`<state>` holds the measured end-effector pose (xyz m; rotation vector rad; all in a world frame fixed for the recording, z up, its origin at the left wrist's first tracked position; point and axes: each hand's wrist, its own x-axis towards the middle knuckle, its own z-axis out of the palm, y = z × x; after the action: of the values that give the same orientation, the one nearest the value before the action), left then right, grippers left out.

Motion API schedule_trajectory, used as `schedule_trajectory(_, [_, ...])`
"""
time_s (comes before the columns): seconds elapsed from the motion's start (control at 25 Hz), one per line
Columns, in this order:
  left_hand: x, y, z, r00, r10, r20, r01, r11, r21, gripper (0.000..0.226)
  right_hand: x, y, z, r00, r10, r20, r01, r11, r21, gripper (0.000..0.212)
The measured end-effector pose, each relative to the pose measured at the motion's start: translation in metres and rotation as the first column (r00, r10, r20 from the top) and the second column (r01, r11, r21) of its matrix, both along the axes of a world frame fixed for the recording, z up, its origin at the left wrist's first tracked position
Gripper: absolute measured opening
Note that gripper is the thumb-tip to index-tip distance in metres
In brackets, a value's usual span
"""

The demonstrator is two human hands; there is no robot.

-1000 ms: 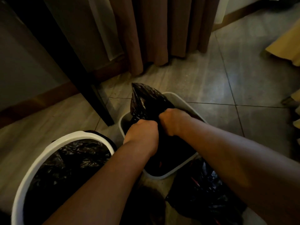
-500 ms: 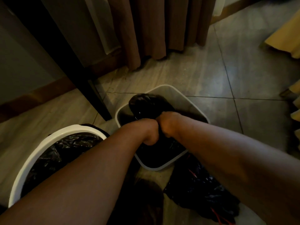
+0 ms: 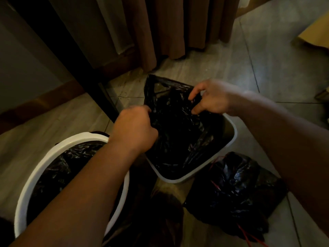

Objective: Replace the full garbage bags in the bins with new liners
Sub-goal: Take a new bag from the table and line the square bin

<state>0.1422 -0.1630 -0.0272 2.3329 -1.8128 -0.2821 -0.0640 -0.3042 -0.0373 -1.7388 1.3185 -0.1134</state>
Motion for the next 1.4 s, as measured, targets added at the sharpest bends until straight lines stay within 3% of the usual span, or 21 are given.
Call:
schedule_trajectory(0.12, [0.014, -0.007, 0.006, 0.973, 0.133, -0.187, -0.110, 0.986, 0.129, 0.059, -0.015, -0.001, 0.003, 0.954, -0.201, 0.220, 0.160, 0.968, 0.192, 0.037])
schedule_trajectory(0.2, [0.023, -0.005, 0.005, 0.921, 0.220, -0.322, -0.160, 0.966, 0.202, 0.059, -0.022, 0.000, 0.000, 0.922, -0.280, 0.268, 0.205, 0.940, 0.274, 0.040])
schedule_trajectory(0.28, [0.032, 0.000, 0.003, 0.943, 0.217, -0.251, -0.188, 0.973, 0.133, 0.044, -0.024, 0.001, -0.007, 0.982, -0.172, 0.083, 0.171, 0.985, 0.022, 0.044])
schedule_trajectory(0.4, [0.034, 0.010, 0.005, 0.972, 0.222, -0.074, -0.225, 0.973, -0.044, 0.031, -0.005, 0.014, -0.008, 0.957, 0.099, -0.272, -0.179, 0.940, -0.290, 0.036])
schedule_trajectory(0.48, [0.022, 0.015, 0.004, 0.985, 0.138, -0.102, -0.132, 0.989, 0.061, 0.043, 0.011, 0.026, -0.017, 0.830, 0.262, -0.491, -0.436, 0.855, -0.280, 0.026])
schedule_trajectory(0.52, [0.013, 0.018, 0.002, 0.990, 0.078, -0.113, -0.060, 0.985, 0.160, 0.054, 0.015, 0.031, -0.020, 0.787, 0.297, -0.540, -0.488, 0.835, -0.252, 0.023])
schedule_trajectory(0.64, [-0.004, 0.015, 0.008, 0.985, -0.010, -0.174, 0.070, 0.937, 0.341, 0.065, 0.021, 0.035, -0.018, 0.800, 0.303, -0.517, -0.485, 0.835, -0.261, 0.021])
schedule_trajectory(0.72, [-0.007, 0.004, 0.011, 0.964, 0.015, -0.266, 0.117, 0.873, 0.473, 0.056, 0.020, 0.039, -0.018, 0.721, 0.350, -0.598, -0.548, 0.816, -0.185, 0.017])
schedule_trajectory(0.8, [-0.012, -0.007, 0.009, 0.959, 0.016, -0.283, 0.172, 0.760, 0.627, 0.040, 0.024, 0.046, -0.013, 0.573, 0.455, -0.682, -0.654, 0.755, -0.046, 0.017])
schedule_trajectory(0.88, [-0.019, -0.016, 0.002, 0.958, 0.013, -0.287, 0.192, 0.715, 0.673, 0.026, 0.032, 0.046, -0.007, 0.421, 0.524, -0.741, -0.728, 0.682, 0.069, 0.011])
schedule_trajectory(1.0, [-0.020, -0.026, -0.005, 0.983, -0.017, -0.183, 0.120, 0.815, 0.568, 0.019, 0.029, 0.033, 0.002, 0.579, 0.403, -0.709, -0.646, 0.757, -0.097, 0.030])
schedule_trajectory(1.12, [-0.008, -0.018, -0.007, 0.995, -0.094, 0.021, 0.078, 0.918, 0.389, 0.026, 0.016, 0.025, 0.004, 0.767, 0.154, -0.623, -0.506, 0.743, -0.439, 0.008])
schedule_trajectory(1.4, [0.003, 0.046, -0.011, 0.998, 0.052, -0.047, -0.049, 0.997, 0.061, 0.055, -0.010, 0.028, -0.006, 0.842, -0.048, -0.537, -0.325, 0.750, -0.576, 0.018])
